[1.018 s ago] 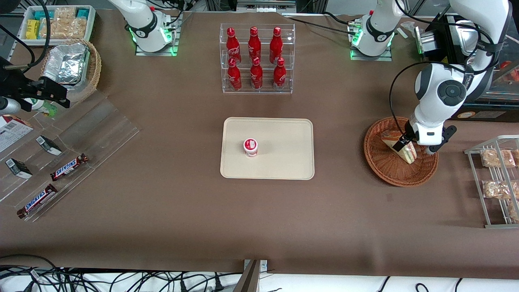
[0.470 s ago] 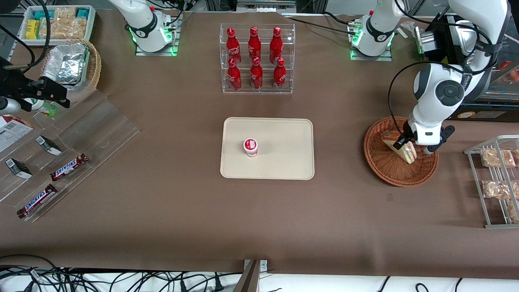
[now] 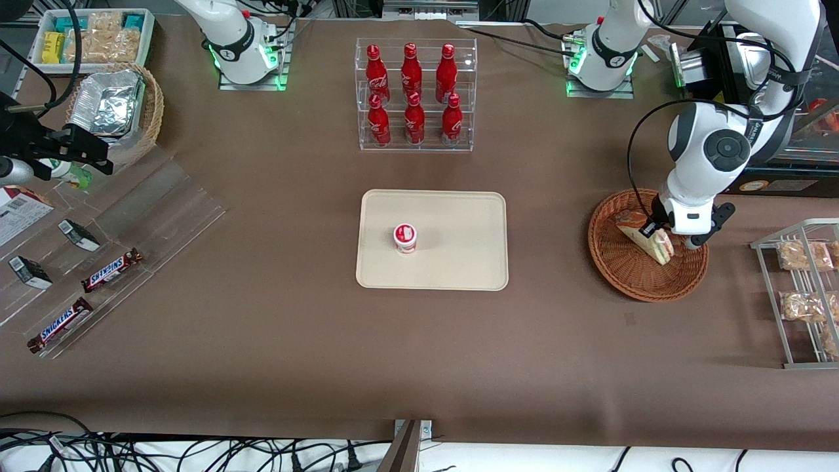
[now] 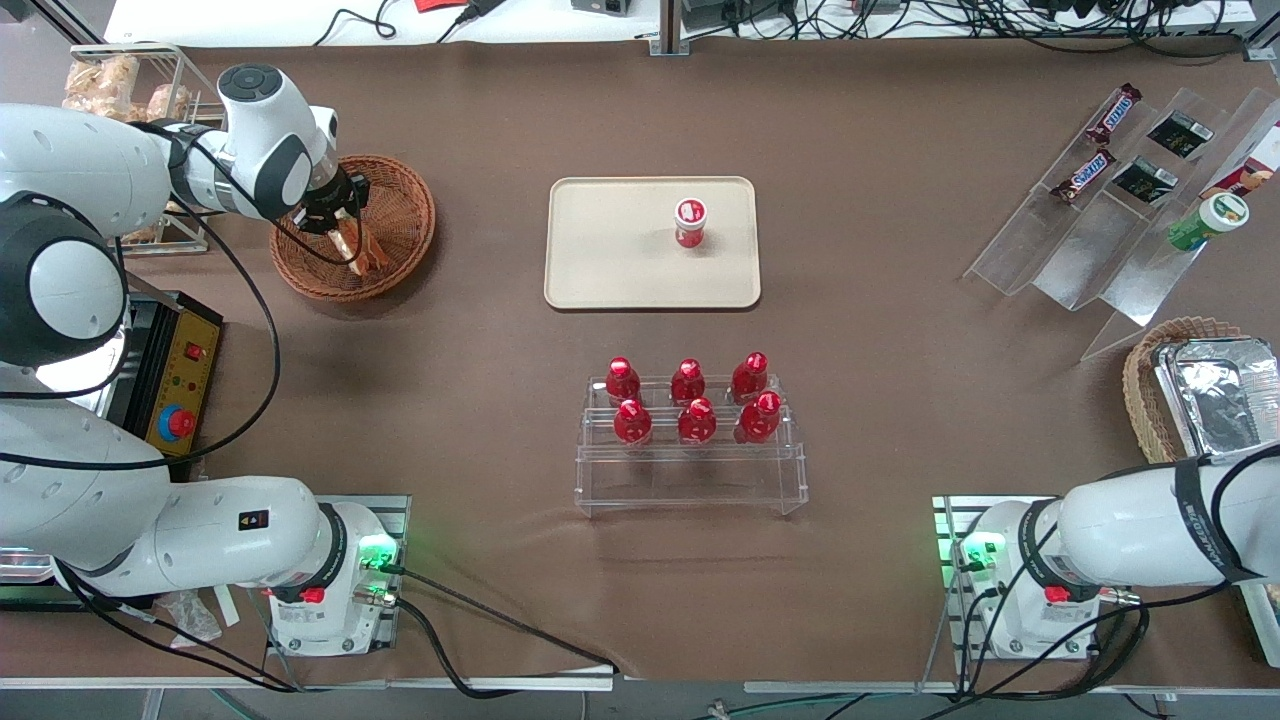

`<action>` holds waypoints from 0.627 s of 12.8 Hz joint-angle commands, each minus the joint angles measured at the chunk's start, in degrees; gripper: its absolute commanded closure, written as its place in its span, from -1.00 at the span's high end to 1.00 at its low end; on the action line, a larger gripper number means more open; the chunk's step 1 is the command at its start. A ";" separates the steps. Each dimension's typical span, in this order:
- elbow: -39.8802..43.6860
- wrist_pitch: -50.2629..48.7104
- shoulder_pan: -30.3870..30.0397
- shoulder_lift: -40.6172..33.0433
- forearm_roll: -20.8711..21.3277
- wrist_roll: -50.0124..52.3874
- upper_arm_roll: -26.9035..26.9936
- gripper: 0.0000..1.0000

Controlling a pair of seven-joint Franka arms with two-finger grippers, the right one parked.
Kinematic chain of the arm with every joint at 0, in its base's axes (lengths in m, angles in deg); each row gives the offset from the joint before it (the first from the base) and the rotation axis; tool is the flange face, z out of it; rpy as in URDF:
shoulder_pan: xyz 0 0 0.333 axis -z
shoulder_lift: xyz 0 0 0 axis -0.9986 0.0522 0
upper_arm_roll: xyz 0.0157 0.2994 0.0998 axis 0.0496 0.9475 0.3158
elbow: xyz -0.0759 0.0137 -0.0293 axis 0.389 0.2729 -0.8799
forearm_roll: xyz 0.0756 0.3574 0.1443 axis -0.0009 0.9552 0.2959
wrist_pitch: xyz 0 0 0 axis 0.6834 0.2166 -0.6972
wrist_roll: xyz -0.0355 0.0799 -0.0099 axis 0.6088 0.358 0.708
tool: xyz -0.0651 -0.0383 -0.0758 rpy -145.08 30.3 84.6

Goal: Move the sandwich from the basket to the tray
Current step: 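Lift the sandwich out of the basket with the left gripper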

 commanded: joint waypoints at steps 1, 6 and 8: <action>-0.03 0.11 0.02 -0.66 1.64 0.76 -0.22 -0.51; 5.13 -8.12 -0.06 -1.80 1.64 -2.66 -3.47 -0.58; 10.05 -16.02 -0.06 -2.06 1.64 -7.39 -4.96 -0.58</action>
